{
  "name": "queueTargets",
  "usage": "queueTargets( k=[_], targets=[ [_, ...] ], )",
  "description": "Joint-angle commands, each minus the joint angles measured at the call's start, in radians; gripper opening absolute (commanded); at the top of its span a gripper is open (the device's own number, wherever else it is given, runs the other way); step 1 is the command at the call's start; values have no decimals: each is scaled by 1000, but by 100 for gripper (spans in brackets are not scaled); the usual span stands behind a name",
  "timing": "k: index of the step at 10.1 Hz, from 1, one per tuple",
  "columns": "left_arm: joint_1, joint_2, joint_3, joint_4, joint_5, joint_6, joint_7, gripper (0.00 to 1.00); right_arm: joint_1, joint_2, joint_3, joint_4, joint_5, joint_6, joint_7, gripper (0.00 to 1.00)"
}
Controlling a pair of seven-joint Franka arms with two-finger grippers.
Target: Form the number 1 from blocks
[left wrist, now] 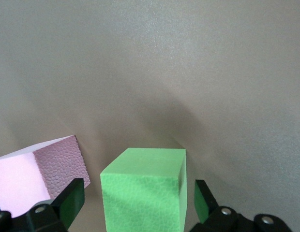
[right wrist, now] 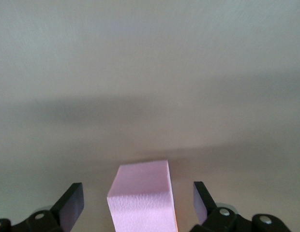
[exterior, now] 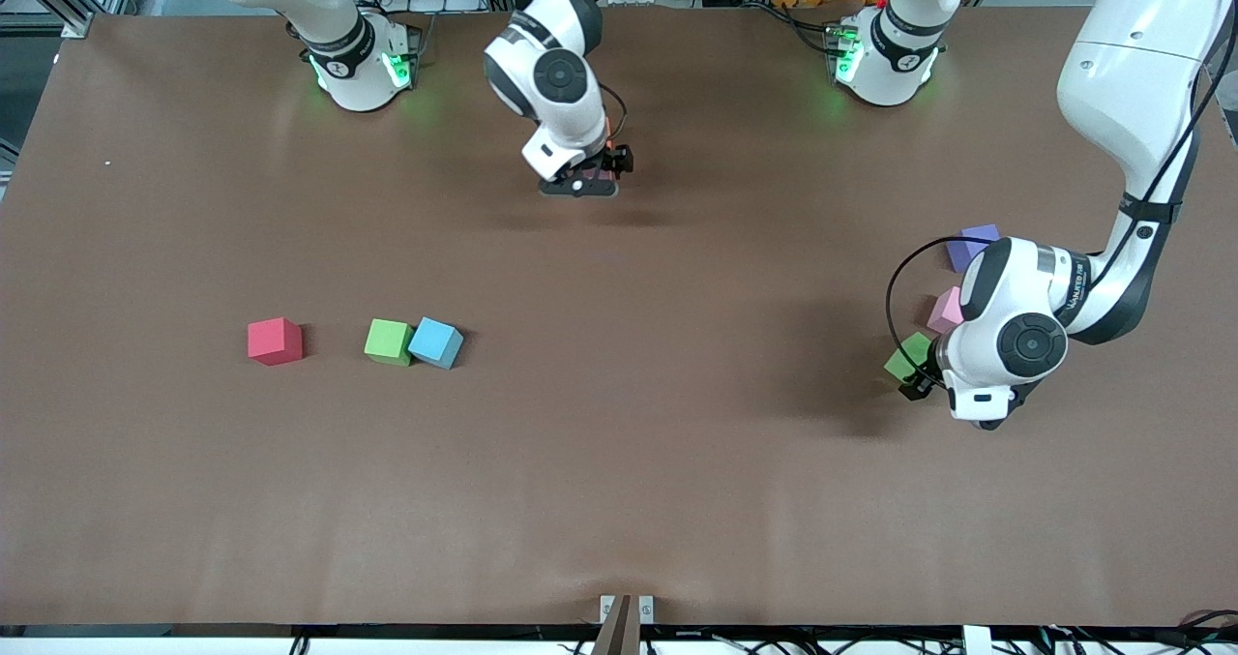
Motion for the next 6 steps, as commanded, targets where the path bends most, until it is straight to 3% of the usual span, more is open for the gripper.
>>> queueTargets(
  k=[1, 4, 6],
  targets=[
    [19, 5, -12, -11, 7, -3, -7, 100, -107, -109, 2, -23, 4, -59, 4, 100],
    [15, 22, -13, -21, 1, 31, -14, 100, -322, -166, 8, -9, -144, -73, -49, 100],
    [15, 20, -13, -33, -16, 52, -27, 100, -504, -165, 6, 29, -161, -73, -255, 100]
  ],
)
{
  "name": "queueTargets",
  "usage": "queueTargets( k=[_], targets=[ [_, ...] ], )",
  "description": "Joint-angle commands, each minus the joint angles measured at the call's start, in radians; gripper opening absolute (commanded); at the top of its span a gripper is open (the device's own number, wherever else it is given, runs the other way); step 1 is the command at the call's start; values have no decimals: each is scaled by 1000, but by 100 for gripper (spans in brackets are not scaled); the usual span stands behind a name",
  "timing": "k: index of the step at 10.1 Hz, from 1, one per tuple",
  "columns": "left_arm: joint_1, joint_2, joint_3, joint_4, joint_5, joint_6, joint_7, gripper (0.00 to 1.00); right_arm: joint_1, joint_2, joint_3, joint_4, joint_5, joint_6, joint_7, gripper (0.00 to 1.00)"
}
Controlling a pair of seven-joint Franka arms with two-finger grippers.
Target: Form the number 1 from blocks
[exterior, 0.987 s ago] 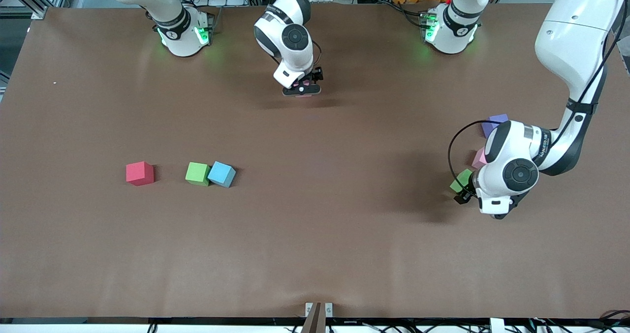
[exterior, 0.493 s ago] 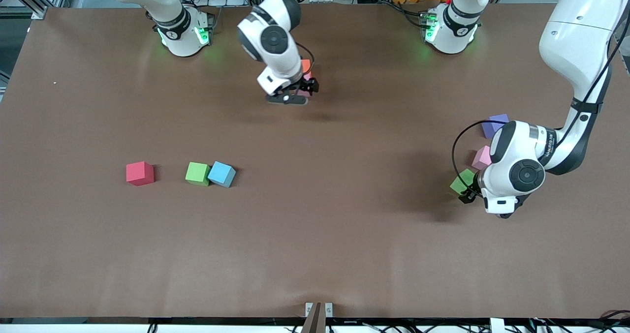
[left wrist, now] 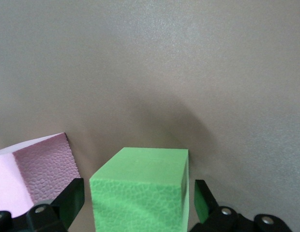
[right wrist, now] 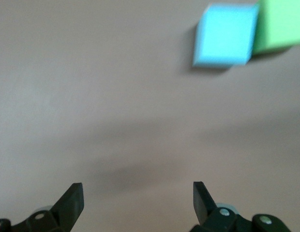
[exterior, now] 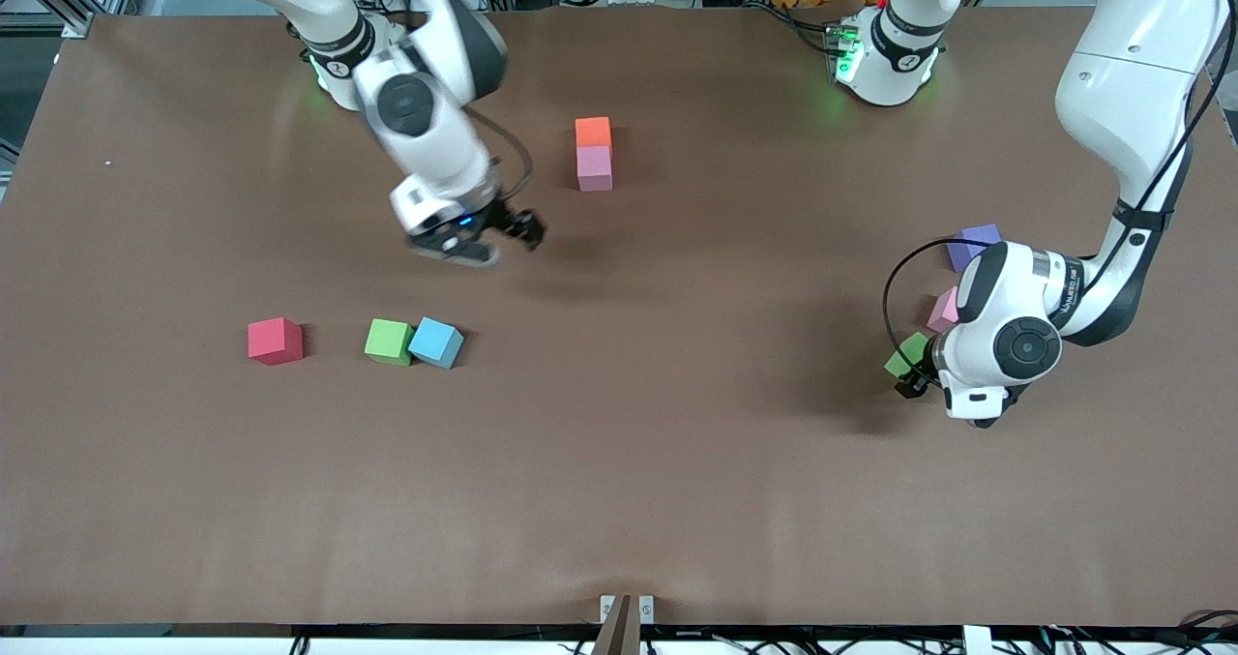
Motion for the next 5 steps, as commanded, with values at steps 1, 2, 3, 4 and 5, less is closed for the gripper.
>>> queueTargets(
  k=[1, 2, 3, 4, 5],
  targets=[
    [9, -7, -9, -26, -15, 37, -17, 100, -194, -6, 13, 51, -15, -16, -238, 100],
    [9, -7, -9, -46, -15, 71, -29, 100, -247, 0, 11, 85, -17, -17, -318, 100],
    [11, -6, -8, -65, -15, 104, -32, 100, -284, -3, 1, 116, -21, -17, -366, 100],
    [11, -6, -9, -69, -14, 109, -33, 100, -316, -11, -12, 136, -21, -22, -427, 100],
    [9, -6, -8, -69, -14, 109, -33, 100, -359, -15, -12, 166, -21, -64, -495, 100]
  ],
)
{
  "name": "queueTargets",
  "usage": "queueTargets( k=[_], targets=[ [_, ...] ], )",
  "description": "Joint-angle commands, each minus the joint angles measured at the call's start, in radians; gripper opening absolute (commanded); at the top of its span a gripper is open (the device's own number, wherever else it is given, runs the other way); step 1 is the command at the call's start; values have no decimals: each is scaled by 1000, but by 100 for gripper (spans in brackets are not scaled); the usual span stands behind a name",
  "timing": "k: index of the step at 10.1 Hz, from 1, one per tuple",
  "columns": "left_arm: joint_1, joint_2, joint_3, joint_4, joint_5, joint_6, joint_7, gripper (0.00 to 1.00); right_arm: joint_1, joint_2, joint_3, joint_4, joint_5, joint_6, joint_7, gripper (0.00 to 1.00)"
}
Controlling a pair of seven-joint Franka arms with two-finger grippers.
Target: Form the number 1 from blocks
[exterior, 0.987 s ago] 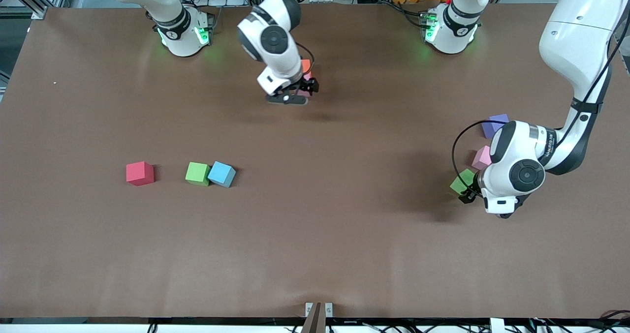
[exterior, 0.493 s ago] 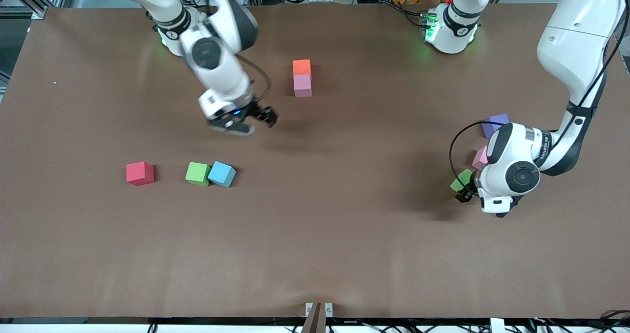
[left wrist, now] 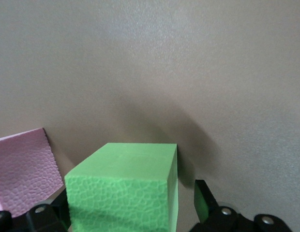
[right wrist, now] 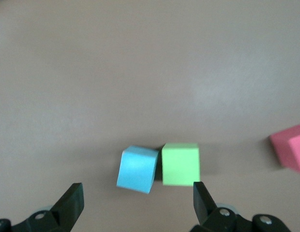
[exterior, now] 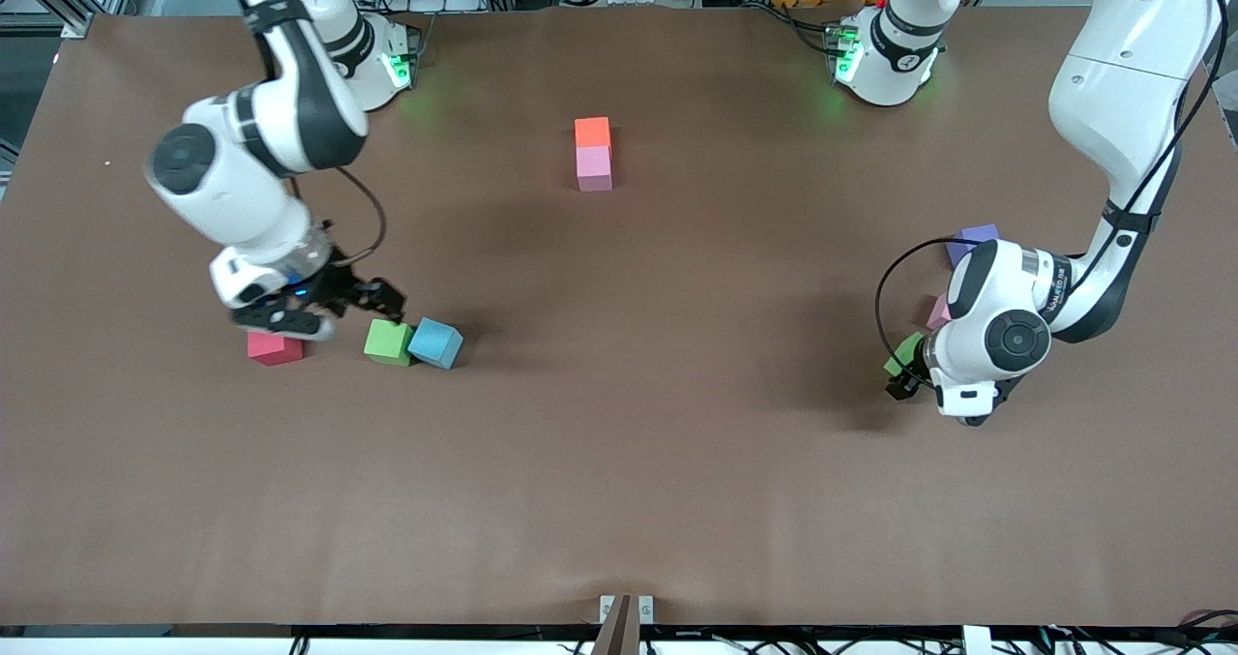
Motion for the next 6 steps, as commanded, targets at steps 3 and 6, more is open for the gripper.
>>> queueTargets(
  k=[3, 6],
  targets=[
    [6, -9, -7, -21, -12, 17, -18, 69, -146, -27, 6, 201, -19, -276, -268, 100],
    [8, -17, -7, -19, -10, 15, -18, 0, -169, -90, -23, 251, -21, -343, -310, 100]
  ],
)
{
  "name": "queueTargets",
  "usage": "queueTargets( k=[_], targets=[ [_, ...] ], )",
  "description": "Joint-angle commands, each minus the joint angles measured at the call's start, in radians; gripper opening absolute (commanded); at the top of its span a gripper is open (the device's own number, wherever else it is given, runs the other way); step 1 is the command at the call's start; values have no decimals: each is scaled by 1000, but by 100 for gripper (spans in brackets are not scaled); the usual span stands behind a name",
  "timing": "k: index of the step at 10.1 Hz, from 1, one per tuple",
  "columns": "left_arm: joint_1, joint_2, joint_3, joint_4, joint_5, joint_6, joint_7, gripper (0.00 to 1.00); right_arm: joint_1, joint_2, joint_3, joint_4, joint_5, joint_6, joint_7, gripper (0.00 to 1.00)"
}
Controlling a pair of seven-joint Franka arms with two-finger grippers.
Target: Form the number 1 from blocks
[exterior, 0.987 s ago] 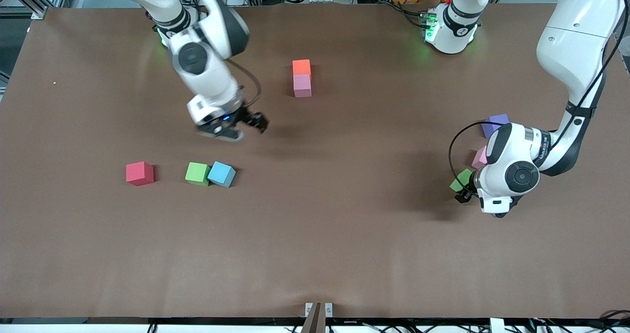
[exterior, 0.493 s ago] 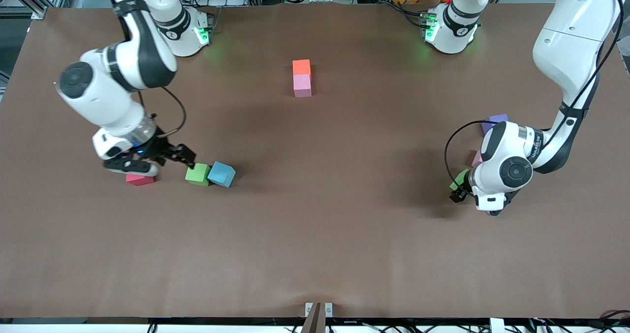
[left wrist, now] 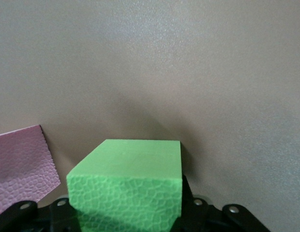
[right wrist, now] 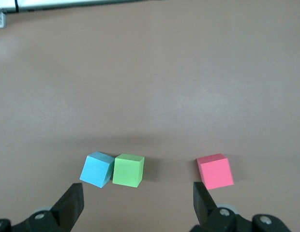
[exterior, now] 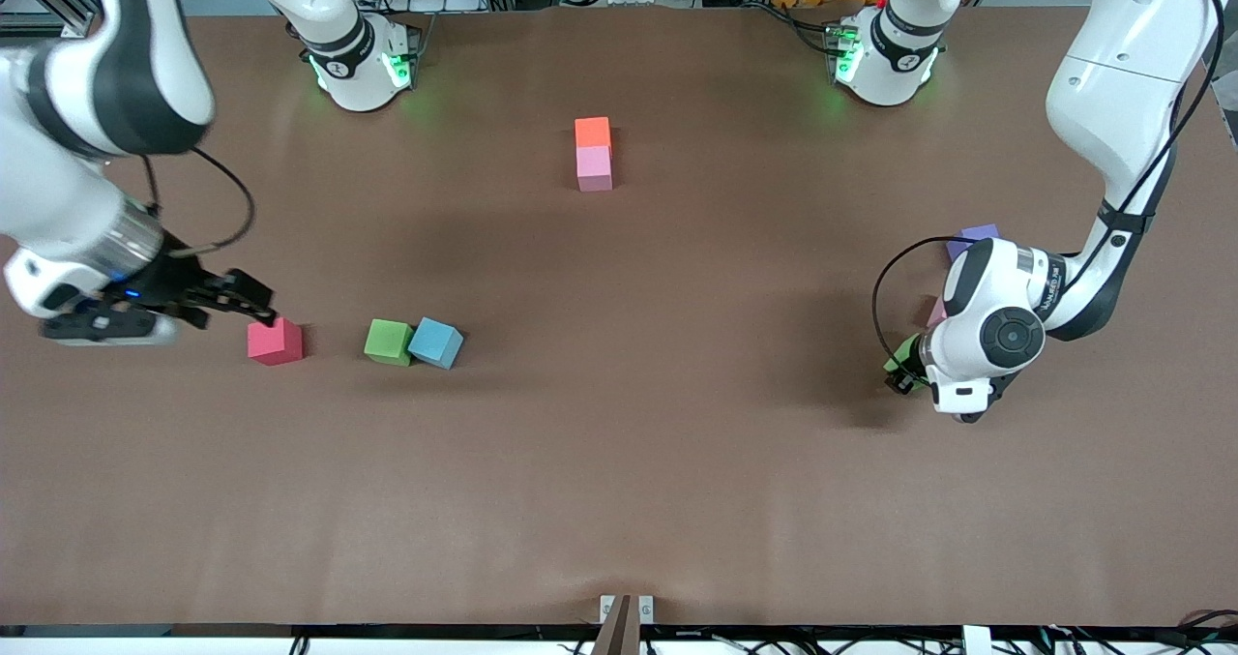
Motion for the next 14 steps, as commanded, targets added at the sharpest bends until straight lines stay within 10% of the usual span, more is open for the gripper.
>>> queueTargets(
  k=[1, 14],
  targets=[
    [-1, -27, -6, -8, -2, 7, -3, 0, -10, -51, -7, 17, -19, -47, -37, 100],
    [-455, -50, -121, 27, 19, 7, -265, 0, -61, 116, -61, 157, -65, -179, -38, 100]
  ],
)
